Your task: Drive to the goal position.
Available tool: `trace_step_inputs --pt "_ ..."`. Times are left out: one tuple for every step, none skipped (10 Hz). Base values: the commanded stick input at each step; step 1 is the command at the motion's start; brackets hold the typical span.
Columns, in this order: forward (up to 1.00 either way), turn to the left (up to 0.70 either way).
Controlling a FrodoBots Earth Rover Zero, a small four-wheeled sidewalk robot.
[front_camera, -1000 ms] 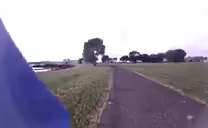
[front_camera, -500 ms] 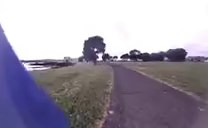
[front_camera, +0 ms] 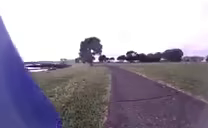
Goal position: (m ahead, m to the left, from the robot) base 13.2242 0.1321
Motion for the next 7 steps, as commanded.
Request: trace_step_inputs --pt "0.70 -0.14" --pt "0.70 -0.14" --pt "0.70 -0.14" --pt "0.70 -0.14" --pt "0.70 -0.14" --pt "0.70 -0.14" --pt "0.70 -0.14"
